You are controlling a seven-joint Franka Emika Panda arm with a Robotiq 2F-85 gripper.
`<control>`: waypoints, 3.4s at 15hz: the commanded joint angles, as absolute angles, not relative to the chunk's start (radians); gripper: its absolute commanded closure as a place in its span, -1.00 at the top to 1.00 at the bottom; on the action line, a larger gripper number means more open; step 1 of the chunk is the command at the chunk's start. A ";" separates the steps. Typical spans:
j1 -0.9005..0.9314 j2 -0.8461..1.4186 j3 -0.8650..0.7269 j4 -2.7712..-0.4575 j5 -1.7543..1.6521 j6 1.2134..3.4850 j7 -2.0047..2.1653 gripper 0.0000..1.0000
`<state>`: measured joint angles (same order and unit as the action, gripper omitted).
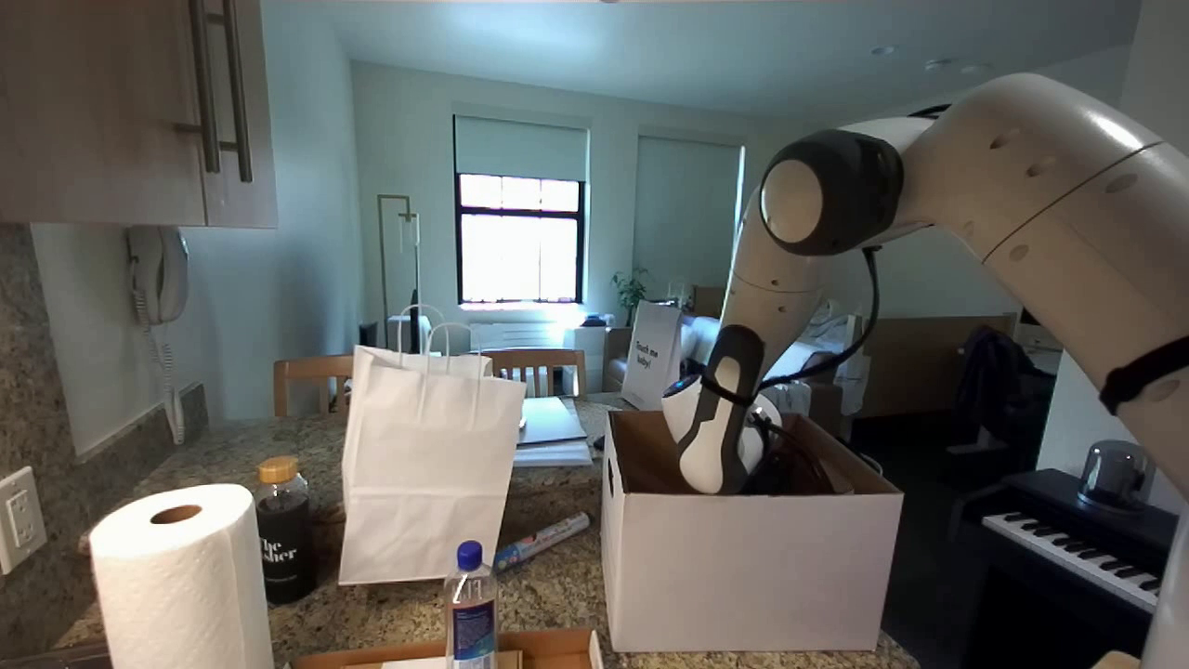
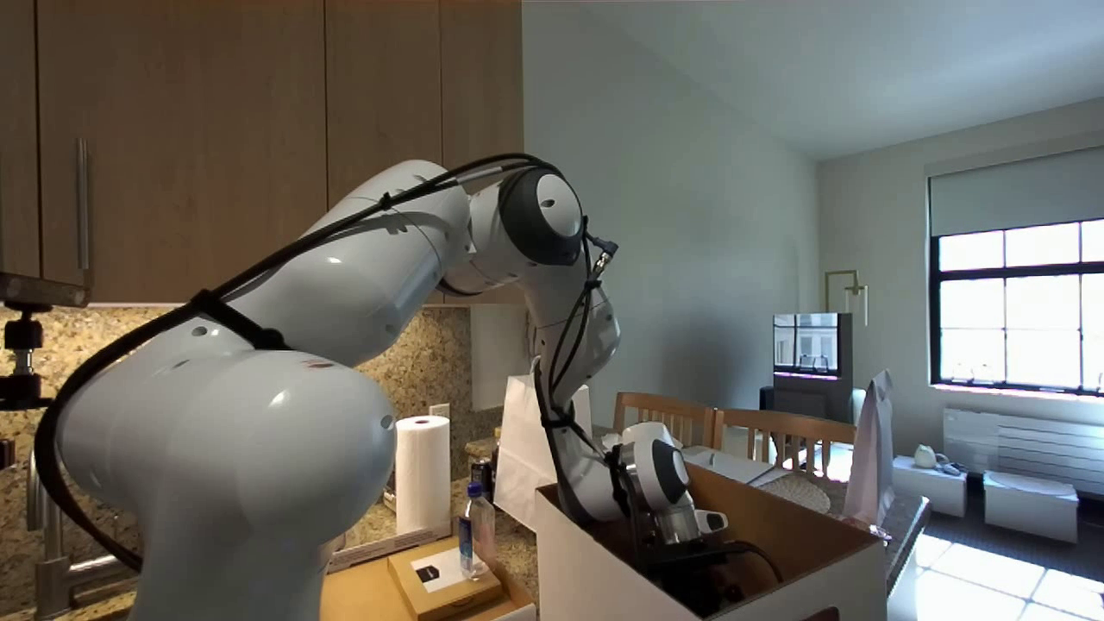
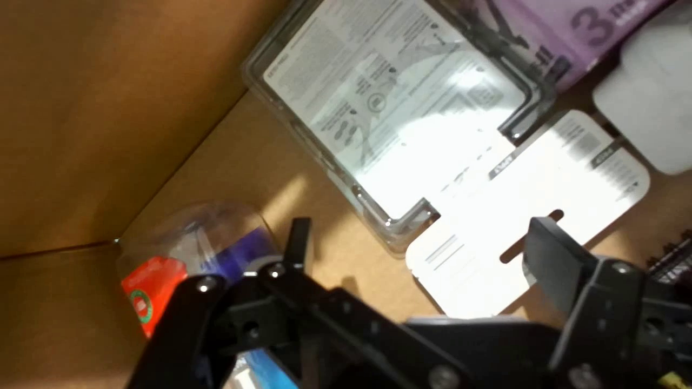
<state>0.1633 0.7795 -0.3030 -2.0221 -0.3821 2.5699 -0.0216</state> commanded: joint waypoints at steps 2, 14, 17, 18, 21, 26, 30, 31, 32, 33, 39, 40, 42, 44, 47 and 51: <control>0.122 0.771 -0.255 -2.003 -0.405 2.525 -0.023 1.00; 0.250 0.822 -0.502 -1.967 -0.665 2.877 0.199 1.00; 0.237 0.813 -0.494 -1.965 -0.633 2.875 0.179 1.00; 0.245 0.813 -0.506 -1.961 -0.632 2.883 0.189 1.00; 0.252 0.813 -0.513 -1.959 -0.632 2.884 0.201 1.00; 0.223 0.928 -0.467 -1.820 -0.631 2.916 0.197 1.00; 0.234 1.053 -0.493 -1.705 -0.626 2.910 0.204 1.00; 0.231 1.077 -0.489 -1.685 -0.622 2.902 0.197 1.00; 0.221 1.097 -0.474 -1.665 -0.615 2.878 0.175 1.00; 0.214 1.116 -0.463 -1.649 -0.611 2.864 0.163 1.00; 0.196 1.145 -0.444 -1.603 -0.610 2.845 0.139 0.35; 0.196 1.143 -0.443 -1.603 -0.610 2.846 0.137 0.24; 0.196 1.142 -0.441 -1.601 -0.610 2.847 0.132 0.02; 0.199 1.144 -0.442 -1.598 -0.610 2.847 0.136 -0.19; 0.200 1.140 -0.442 -1.604 -0.610 2.850 0.138 -0.30; 0.225 1.086 -0.471 -1.664 -0.618 2.875 0.169 -0.32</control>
<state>0.2249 1.1038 -0.4558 -1.6358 -0.6263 2.8482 0.1686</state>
